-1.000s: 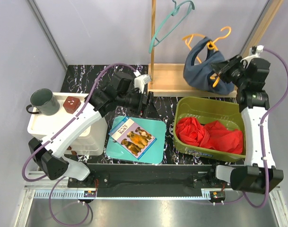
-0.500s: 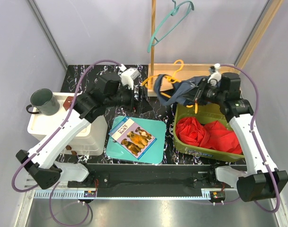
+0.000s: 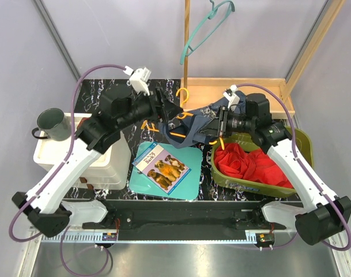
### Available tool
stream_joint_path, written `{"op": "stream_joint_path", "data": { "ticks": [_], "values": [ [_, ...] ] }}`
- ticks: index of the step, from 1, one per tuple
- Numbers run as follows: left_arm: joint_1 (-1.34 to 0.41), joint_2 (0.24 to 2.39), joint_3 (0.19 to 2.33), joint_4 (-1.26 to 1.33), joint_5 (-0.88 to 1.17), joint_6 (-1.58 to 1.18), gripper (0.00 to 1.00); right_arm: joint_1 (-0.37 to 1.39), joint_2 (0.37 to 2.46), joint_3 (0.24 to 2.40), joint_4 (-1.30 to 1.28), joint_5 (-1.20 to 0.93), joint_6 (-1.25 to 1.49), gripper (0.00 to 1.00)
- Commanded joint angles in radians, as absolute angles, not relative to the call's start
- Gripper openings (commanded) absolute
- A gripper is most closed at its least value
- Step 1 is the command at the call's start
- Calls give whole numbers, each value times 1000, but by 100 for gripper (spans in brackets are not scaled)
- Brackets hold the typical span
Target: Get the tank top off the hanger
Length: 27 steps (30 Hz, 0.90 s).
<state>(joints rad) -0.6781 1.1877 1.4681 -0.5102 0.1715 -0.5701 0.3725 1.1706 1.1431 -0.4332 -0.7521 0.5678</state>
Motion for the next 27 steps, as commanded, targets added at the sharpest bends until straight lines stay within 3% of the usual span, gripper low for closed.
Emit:
{"op": "stream_joint_path", "data": {
  "ticks": [1, 12, 27],
  "values": [
    [-657, 1284, 1563, -423, 144, -713, 74, 399, 1121, 1155, -325, -836, 532, 0],
    [-653, 1368, 1617, -371, 49, -827, 54, 416, 1060, 1137, -324, -854, 514, 0],
    [-655, 1405, 1540, -319, 69, -868, 50, 437, 1046, 1127, -327, -933, 482, 0]
  ]
}}
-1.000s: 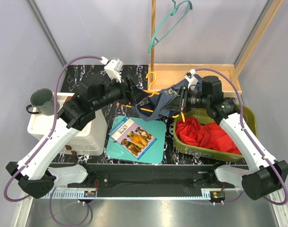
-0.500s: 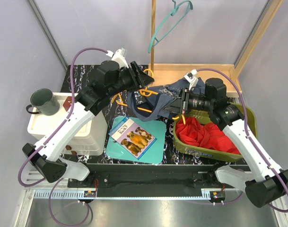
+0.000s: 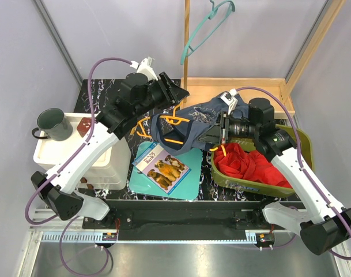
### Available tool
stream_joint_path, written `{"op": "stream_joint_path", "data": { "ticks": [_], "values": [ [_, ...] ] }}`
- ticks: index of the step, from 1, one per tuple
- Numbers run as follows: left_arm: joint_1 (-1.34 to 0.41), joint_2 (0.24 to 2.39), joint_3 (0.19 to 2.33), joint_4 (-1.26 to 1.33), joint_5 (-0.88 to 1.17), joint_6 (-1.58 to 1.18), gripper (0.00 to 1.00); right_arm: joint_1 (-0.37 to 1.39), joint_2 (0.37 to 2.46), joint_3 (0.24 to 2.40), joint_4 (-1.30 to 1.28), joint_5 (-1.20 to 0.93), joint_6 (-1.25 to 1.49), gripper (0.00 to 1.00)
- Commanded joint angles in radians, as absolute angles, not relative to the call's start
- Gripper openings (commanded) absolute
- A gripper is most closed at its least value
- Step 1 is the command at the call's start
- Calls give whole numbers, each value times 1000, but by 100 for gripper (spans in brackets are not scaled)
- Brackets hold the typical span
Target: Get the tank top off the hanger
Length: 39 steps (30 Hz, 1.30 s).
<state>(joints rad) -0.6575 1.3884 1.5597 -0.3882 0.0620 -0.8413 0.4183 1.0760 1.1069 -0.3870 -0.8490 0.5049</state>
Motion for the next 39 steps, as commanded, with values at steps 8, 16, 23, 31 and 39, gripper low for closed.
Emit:
{"op": "stream_joint_path", "data": {
  "ticks": [8, 16, 23, 31, 39],
  "values": [
    [-663, 1417, 1548, -302, 104, -853, 18, 446, 1068, 1144, -328, -963, 460, 0],
    [-672, 1330, 1509, -336, 13, -770, 0, 445, 1095, 1144, -350, -962, 411, 16],
    [-676, 1243, 1499, -377, -132, -718, 0, 445, 1097, 1198, -370, -812, 423, 46],
    [-715, 1200, 1537, -397, -322, -635, 0, 446, 1080, 1276, -458, -628, 416, 72],
    [-747, 1204, 1604, -402, -627, -514, 0, 468, 1173, 1514, -707, -422, 373, 70]
  ]
}}
